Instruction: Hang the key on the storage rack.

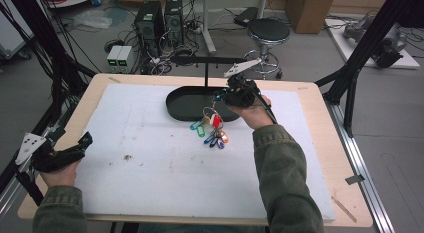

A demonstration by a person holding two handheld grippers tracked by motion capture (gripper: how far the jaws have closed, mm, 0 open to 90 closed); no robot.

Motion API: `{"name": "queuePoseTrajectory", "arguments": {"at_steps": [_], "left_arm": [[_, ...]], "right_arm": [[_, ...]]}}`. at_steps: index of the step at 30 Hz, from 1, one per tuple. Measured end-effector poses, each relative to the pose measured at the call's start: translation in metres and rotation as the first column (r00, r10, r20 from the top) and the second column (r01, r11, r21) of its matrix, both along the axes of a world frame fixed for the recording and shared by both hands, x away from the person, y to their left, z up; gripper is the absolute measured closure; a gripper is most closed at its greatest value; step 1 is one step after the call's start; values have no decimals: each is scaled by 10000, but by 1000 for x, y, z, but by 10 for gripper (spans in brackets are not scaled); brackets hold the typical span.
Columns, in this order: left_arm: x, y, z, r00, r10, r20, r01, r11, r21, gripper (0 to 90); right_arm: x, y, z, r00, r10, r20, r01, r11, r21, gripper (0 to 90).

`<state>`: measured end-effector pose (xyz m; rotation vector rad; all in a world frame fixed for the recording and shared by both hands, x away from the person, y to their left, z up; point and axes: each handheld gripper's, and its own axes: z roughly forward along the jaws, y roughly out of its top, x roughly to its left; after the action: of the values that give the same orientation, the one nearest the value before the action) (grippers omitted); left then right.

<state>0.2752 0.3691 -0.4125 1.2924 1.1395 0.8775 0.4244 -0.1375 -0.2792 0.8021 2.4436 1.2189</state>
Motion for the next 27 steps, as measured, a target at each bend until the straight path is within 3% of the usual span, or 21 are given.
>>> {"name": "queuePoseTrajectory", "arguments": {"at_steps": [12,16,27], "left_arm": [[0,0,0,10000,-7,-26,7,10000,25,23],[0,0,0,10000,10,-9,-10,10000,7,23],[1,0,0,10000,-22,-22,22,10000,12,23]], "right_arm": [[2,0,17,9991,-124,397,136,9995,-282,878],[4,0,26,9985,-153,530,153,9999,10,879],[16,4,57,9965,-98,825,78,9997,250,879]]}}
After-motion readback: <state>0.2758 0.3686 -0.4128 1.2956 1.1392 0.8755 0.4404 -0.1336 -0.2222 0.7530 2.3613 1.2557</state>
